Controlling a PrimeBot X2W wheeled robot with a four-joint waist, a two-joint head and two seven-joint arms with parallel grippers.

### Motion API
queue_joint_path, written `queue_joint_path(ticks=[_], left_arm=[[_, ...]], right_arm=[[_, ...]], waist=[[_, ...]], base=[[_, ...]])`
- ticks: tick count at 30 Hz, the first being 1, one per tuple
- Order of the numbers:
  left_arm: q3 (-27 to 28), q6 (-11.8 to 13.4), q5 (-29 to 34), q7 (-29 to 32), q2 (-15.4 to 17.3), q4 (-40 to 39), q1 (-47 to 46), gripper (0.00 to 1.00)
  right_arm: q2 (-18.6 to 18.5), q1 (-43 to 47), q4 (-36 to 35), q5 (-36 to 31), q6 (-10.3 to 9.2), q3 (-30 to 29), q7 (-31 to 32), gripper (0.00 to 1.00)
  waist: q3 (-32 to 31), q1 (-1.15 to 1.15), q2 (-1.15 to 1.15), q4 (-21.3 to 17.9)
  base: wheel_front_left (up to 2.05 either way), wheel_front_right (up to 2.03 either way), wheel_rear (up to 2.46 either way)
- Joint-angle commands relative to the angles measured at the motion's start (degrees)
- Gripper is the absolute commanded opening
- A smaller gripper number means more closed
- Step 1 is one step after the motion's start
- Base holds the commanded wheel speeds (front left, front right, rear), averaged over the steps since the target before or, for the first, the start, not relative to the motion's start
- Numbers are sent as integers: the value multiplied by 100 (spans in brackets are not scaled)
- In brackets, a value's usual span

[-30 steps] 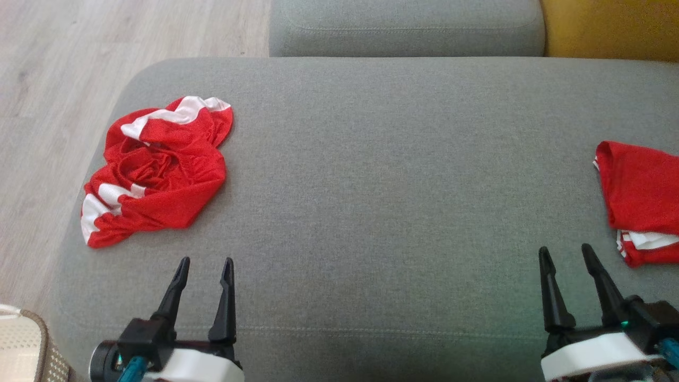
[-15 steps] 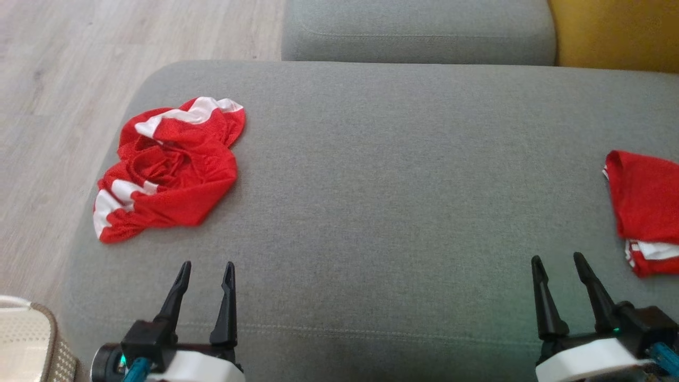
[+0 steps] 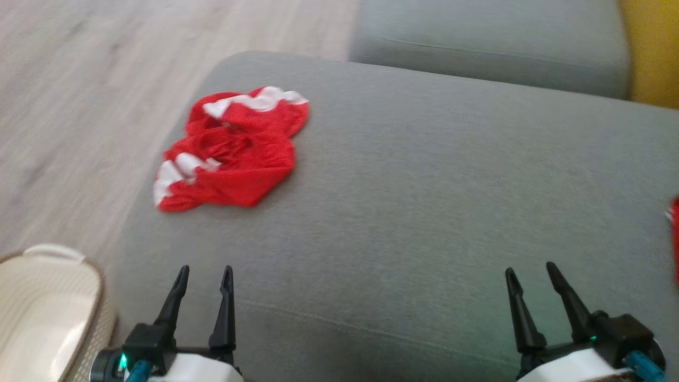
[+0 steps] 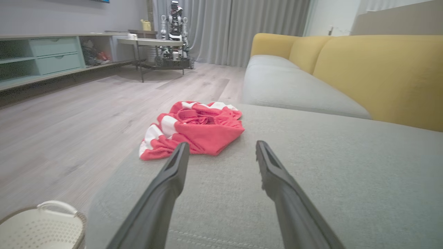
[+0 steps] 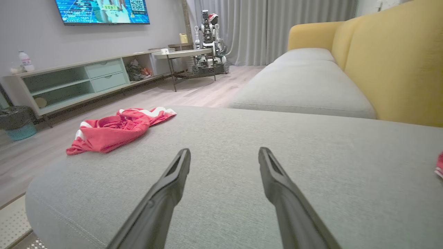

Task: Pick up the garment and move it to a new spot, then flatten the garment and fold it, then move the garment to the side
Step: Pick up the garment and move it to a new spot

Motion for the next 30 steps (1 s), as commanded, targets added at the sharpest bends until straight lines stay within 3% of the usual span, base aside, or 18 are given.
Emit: queue_joint_path(ticks=[1,9,13,20,30], left_arm=[[200,39,-25,-31,-31,-218,-93,100],[230,128,-53,-31,-31,-314,-55,100],[317,224,-99,-31,-31,-397,-16,100],[426,217,-166,-31,-31,-495,-172,100],[1119,-268,-181,-31,-4,-318,-2104,100]], right_arm=[[-68,-95,-208,0,-2,174,-53,100],[-68,-128,-255,-16,-2,298,-53,100],[-68,-207,-238,-103,-2,386,-53,100],[-68,-266,-260,-196,-2,394,-53,100],[-68,-675,-356,-881,-2,495,-53,100]], waist=[[-14,0,0,367],[-4,0,0,1111],[90,0,0,1227],[245,0,0,1282],[1196,0,0,764]], base=[[0,0,0],[0,0,0],[0,0,0],[0,0,0],[0,0,0]])
